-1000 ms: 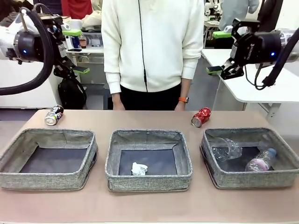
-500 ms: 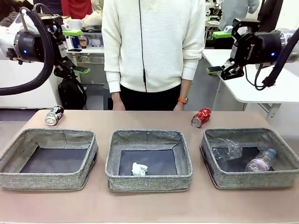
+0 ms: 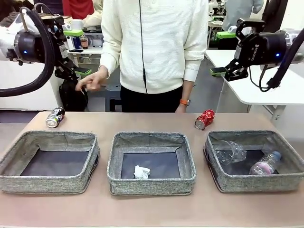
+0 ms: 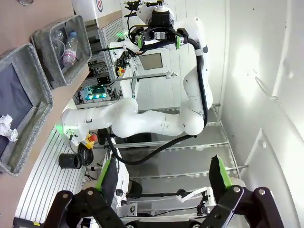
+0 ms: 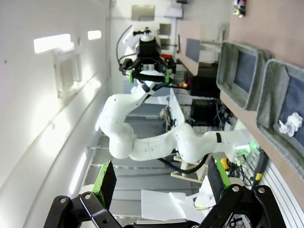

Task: Sort the waste into the appropriate baskets.
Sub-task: Pick up the waste item pointed out by the person.

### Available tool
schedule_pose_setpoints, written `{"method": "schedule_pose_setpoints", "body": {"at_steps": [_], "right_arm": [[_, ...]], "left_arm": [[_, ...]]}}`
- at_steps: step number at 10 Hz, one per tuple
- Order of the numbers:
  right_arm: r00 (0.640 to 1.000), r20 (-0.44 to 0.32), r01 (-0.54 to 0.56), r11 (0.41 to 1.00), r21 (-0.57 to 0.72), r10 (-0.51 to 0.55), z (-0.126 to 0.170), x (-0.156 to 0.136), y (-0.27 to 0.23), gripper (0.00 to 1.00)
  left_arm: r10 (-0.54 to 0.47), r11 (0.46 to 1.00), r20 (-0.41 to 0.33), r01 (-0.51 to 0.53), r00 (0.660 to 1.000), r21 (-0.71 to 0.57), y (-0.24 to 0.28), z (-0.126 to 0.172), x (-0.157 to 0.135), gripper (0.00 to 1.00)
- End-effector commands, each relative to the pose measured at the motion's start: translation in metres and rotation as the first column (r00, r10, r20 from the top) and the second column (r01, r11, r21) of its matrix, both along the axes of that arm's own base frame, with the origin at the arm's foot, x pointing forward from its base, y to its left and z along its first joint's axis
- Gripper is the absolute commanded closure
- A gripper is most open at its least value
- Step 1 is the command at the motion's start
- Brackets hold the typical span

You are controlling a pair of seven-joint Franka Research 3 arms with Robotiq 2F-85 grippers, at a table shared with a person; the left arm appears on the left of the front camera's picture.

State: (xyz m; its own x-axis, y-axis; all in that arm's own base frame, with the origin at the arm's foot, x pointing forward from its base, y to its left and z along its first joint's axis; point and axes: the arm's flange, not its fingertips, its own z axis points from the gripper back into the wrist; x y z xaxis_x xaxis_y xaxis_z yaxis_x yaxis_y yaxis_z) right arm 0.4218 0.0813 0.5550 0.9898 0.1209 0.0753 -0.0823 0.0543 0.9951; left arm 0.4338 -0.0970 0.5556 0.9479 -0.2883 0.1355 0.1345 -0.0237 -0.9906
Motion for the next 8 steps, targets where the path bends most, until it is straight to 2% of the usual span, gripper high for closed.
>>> {"method": "schedule_pose_setpoints", "body": {"at_steps": [1, 8], "right_arm": [[1.000, 0.018, -0.013, 1.000, 0.008, 0.013, -0.0015, -0.0022, 0.0013, 0.00], [1.000, 0.018, -0.013, 1.000, 0.008, 0.013, -0.0015, -0.0022, 0.0013, 0.00]], "left_arm": [[0.001, 1.000, -0.008, -0.001, 1.000, 0.014, 0.0000, 0.0029, 0.0004, 0.00], [0.001, 1.000, -0.008, -0.001, 1.000, 0.014, 0.0000, 0.0029, 0.0004, 0.00]]}}
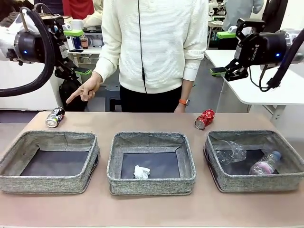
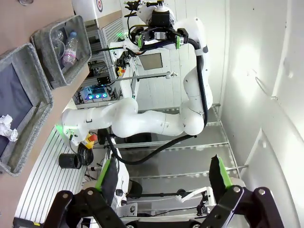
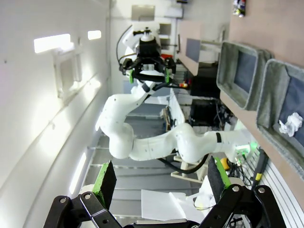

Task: Sort the waste into the appropriate baskets.
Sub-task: Pick up the waste item pointed out by the person.

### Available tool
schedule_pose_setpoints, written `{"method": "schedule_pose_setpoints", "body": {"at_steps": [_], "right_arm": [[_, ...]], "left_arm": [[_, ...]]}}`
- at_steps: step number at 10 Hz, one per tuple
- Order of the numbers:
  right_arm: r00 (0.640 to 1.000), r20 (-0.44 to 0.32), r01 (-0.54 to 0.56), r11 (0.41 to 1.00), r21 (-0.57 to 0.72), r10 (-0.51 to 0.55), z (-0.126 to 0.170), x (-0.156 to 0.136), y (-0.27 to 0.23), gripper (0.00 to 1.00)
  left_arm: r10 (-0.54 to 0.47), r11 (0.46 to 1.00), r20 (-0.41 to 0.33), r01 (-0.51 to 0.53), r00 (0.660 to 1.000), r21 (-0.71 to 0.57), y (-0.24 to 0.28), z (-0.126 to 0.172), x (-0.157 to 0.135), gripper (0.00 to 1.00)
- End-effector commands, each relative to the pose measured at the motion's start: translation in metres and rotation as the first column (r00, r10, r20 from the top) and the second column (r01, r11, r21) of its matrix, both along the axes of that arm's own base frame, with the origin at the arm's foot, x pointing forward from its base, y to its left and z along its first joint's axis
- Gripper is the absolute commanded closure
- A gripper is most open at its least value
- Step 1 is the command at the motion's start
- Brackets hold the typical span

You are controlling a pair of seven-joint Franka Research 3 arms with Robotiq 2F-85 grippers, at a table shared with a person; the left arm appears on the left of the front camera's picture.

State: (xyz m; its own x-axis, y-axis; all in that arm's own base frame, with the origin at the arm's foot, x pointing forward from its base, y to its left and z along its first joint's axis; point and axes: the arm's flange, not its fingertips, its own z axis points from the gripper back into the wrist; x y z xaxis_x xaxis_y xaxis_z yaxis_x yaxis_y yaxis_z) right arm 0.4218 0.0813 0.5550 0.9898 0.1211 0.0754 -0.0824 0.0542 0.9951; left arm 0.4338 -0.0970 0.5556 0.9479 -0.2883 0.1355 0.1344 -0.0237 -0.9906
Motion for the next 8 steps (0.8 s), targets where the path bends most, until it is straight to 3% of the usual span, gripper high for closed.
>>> {"method": "schedule_pose_setpoints", "body": {"at_steps": [1, 5, 6, 7, 8], "right_arm": [[1.000, 0.018, -0.013, 1.000, 0.008, 0.012, -0.001, -0.002, 0.001, 0.00], [1.000, 0.018, -0.013, 1.000, 0.008, 0.012, -0.001, -0.002, 0.001, 0.00], [1.000, 0.018, -0.013, 1.000, 0.008, 0.012, -0.001, -0.002, 0.001, 0.00], [1.000, 0.018, -0.013, 1.000, 0.008, 0.012, -0.001, -0.002, 0.001, 0.00], [1.000, 0.018, -0.013, 1.000, 0.008, 0.012, -0.001, -0.002, 0.001, 0.00]], "left_arm": [[0.001, 1.000, -0.008, -0.001, 1.000, 0.014, 0.000, 0.003, 0.000, 0.00], [0.000, 1.000, 0.000, 0.000, 1.000, 0.000, 0.000, 0.000, 0.000, 0.00], [0.155, 0.938, 0.132, -0.188, 0.979, 0.292, 0.012, -0.002, 0.022, 0.00], [0.234, 0.800, 0.142, -0.273, 0.962, 0.534, 0.034, -0.018, 0.041, 0.00], [0.311, 0.671, 0.149, -0.327, 0.939, 0.665, 0.059, -0.030, 0.044, 0.00]]}}
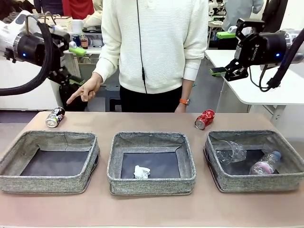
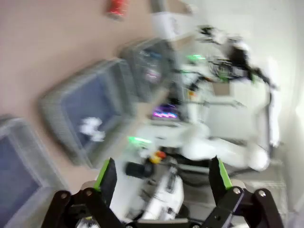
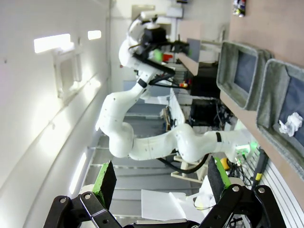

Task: Sort the waste into the appropriate baskets.
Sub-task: Pick up the waste item pointed out by the person.

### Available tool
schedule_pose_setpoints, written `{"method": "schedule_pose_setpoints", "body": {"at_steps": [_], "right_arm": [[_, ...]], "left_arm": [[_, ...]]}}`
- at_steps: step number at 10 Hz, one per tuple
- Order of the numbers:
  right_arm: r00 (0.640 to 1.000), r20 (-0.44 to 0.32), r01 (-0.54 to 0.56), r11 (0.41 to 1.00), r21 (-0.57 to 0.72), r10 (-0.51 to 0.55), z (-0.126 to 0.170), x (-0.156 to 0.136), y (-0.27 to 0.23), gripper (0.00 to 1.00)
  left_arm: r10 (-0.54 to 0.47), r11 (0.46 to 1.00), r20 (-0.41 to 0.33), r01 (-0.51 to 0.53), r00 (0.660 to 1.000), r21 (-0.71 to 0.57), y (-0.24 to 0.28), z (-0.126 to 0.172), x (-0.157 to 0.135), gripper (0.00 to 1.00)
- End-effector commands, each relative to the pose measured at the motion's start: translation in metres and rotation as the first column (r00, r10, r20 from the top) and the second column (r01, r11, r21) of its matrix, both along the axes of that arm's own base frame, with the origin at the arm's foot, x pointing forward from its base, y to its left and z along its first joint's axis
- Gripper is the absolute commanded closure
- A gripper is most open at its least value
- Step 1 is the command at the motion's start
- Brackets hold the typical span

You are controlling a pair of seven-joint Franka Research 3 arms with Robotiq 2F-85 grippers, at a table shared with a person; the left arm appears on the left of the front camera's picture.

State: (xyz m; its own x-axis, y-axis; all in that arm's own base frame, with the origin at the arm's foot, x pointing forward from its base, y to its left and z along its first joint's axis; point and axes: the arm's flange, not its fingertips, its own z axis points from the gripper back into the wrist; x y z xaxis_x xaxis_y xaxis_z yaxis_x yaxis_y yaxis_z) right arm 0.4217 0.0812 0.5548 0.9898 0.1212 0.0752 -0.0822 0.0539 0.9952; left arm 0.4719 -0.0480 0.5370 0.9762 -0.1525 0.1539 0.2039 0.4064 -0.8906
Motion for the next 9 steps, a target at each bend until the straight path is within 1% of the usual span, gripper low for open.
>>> {"method": "schedule_pose_setpoints", "body": {"at_steps": [1, 2, 3, 4, 5, 6, 7, 9], "right_arm": [[1.000, 0.018, -0.012, 1.000, 0.008, 0.012, -0.001, -0.002, 0.001, 0.00], [1.000, 0.018, -0.012, 1.000, 0.008, 0.012, -0.001, -0.002, 0.001, 0.00], [1.000, 0.018, -0.012, 1.000, 0.008, 0.012, -0.001, -0.002, 0.001, 0.00], [1.000, 0.018, -0.012, 1.000, 0.008, 0.012, -0.001, -0.002, 0.001, 0.00], [1.000, 0.018, -0.012, 1.000, 0.008, 0.012, -0.001, -0.002, 0.001, 0.00], [1.000, 0.018, -0.012, 1.000, 0.008, 0.012, -0.001, -0.002, 0.001, 0.00], [1.000, 0.018, -0.012, 1.000, 0.008, 0.012, -0.001, -0.002, 0.001, 0.00], [1.000, 0.018, -0.012, 1.000, 0.008, 0.012, -0.001, -0.002, 0.001, 0.00]], "left_arm": [[0.229, 0.864, -0.057, -0.176, 0.972, 0.471, 0.045, -0.017, 0.005, 0.00], [0.365, 0.774, -0.003, -0.302, 0.931, 0.557, 0.085, -0.015, 0.004, 0.00], [0.408, 0.648, 0.040, -0.320, 0.912, 0.691, 0.116, -0.017, 0.003, 0.00], [0.419, 0.539, 0.043, -0.287, 0.907, 0.792, 0.137, -0.025, 0.004, 0.00], [0.377, 0.456, 0.117, -0.294, 0.919, 0.840, 0.149, -0.030, 0.009, 0.00], [0.573, 0.442, 0.221, -0.524, 0.789, 0.728, 0.153, -0.022, 0.013, 0.00], [0.336, 0.656, 0.140, -0.338, 0.931, 0.675, 0.166, -0.023, 0.009, 0.00], [0.336, 0.656, 0.140, -0.338, 0.931, 0.675, 0.166, -0.023, 0.009, 0.00]]}}
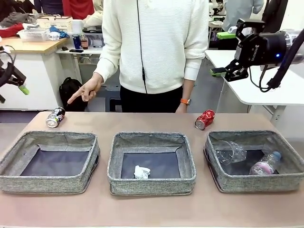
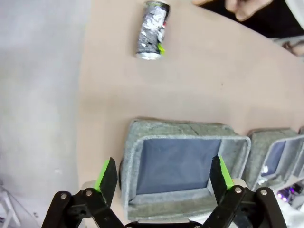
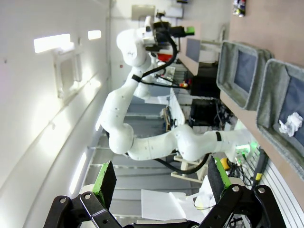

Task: Sort the waste into the appropriate baskets.
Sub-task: Pick up the waste item pointed out by the person.

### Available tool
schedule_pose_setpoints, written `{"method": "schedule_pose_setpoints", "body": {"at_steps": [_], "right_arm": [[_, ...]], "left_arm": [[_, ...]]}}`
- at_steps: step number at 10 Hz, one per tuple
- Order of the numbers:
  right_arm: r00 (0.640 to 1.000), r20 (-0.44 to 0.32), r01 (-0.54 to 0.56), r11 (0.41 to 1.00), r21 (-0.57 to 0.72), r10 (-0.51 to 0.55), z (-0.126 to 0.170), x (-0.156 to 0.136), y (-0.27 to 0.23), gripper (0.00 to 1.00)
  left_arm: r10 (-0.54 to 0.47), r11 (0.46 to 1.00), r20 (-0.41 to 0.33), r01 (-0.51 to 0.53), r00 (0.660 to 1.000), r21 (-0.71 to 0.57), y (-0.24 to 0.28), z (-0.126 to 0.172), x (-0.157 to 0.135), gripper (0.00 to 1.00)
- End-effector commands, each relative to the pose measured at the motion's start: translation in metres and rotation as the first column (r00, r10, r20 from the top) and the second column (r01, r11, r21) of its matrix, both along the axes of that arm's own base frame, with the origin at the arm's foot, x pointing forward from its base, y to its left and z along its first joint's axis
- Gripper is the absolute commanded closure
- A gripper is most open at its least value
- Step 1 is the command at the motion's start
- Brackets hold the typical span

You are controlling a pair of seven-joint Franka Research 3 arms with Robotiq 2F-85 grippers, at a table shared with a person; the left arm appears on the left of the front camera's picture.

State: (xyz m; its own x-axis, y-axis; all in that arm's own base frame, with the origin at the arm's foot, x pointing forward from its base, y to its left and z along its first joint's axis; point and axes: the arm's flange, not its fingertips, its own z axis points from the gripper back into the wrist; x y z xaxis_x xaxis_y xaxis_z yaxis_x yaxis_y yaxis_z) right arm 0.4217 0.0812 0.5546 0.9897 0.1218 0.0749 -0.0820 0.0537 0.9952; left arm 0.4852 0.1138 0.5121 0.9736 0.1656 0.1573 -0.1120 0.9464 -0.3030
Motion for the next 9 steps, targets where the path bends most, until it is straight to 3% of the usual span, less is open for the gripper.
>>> {"method": "schedule_pose_setpoints", "body": {"at_steps": [1, 2, 4, 6, 9], "right_arm": [[1.000, 0.019, -0.012, 1.000, 0.008, 0.012, -0.001, -0.002, 0.001, 0.00], [1.000, 0.019, -0.012, 1.000, 0.008, 0.012, -0.001, -0.002, 0.001, 0.00], [1.000, 0.019, -0.012, 1.000, 0.008, 0.012, -0.001, -0.002, 0.001, 0.00], [1.000, 0.019, -0.012, 1.000, 0.008, 0.012, -0.001, -0.002, 0.001, 0.00], [1.000, 0.019, -0.012, 1.000, 0.008, 0.012, -0.001, -0.002, 0.001, 0.00]], "left_arm": [[0.037, 0.999, 0.012, -0.037, 0.999, 0.024, 0.007, 0.002, 0.001, 0.00], [-0.014, 0.999, -0.030, 0.015, 0.999, 0.033, 0.013, -0.005, 0.059, 0.00], [-0.107, 0.967, 0.025, 0.099, 0.994, 0.233, 0.007, -0.044, 0.127, 0.00], [-0.119, 0.957, 0.055, 0.099, 0.991, 0.273, 0.000, -0.068, 0.159, 0.00], [-0.133, 0.926, 0.095, 0.089, 0.987, 0.366, -0.013, -0.101, 0.175, 0.00]]}}
